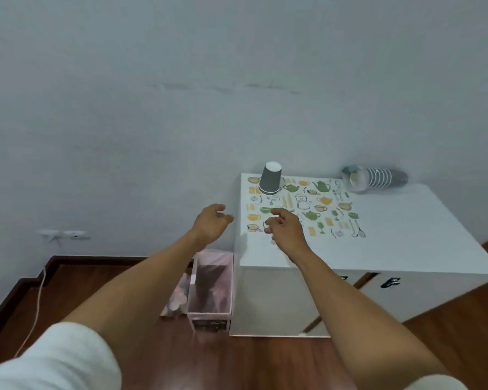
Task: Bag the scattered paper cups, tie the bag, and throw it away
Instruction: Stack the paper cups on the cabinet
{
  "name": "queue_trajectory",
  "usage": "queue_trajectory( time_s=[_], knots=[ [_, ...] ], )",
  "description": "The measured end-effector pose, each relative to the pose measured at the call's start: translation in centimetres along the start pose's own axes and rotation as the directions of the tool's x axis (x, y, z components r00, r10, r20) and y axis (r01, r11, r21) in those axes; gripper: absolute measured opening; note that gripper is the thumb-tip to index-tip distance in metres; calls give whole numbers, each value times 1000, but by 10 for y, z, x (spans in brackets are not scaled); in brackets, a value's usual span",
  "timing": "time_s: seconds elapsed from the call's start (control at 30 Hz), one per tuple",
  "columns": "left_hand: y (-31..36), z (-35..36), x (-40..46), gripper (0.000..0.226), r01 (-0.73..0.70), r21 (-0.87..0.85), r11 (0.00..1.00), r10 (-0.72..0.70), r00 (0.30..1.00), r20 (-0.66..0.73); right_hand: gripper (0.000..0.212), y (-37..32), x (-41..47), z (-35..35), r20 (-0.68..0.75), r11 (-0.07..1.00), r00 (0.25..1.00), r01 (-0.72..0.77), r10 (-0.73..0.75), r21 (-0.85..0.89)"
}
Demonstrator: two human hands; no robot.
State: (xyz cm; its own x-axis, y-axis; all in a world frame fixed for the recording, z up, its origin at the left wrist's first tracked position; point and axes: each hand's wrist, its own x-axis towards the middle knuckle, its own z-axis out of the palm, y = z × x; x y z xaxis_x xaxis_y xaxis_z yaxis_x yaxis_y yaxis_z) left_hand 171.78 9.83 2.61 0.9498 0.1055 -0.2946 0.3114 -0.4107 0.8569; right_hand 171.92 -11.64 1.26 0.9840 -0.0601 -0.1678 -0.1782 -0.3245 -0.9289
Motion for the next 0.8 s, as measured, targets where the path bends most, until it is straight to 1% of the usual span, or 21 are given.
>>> queue_trajectory(
  time_s=[0.13,0.27,0.43,0.7,0.8],
  knots=[
    [35,53,4,55,-16,5,1000,17,999,-35,31,17,25,-63,21,1000,1000,13,-13,-15],
    [64,102,7,53,-2,-6,1000,2,999,-51,33,32,42,-118,54,1000,998,16,-15,-13],
    [88,146,15,53,18,-8,1000,-18,999,-33,31,45,60,-156,49,1000,999,17,-18,15],
    [133,225,48,50,1,6,1000,-1,999,35,31,71,87,-226,-14,999,1000,-26,27,45],
    [158,254,69,49,-15,7,1000,15,997,69,31,75,107,-258,-75,998,997,-32,36,51]
  ],
)
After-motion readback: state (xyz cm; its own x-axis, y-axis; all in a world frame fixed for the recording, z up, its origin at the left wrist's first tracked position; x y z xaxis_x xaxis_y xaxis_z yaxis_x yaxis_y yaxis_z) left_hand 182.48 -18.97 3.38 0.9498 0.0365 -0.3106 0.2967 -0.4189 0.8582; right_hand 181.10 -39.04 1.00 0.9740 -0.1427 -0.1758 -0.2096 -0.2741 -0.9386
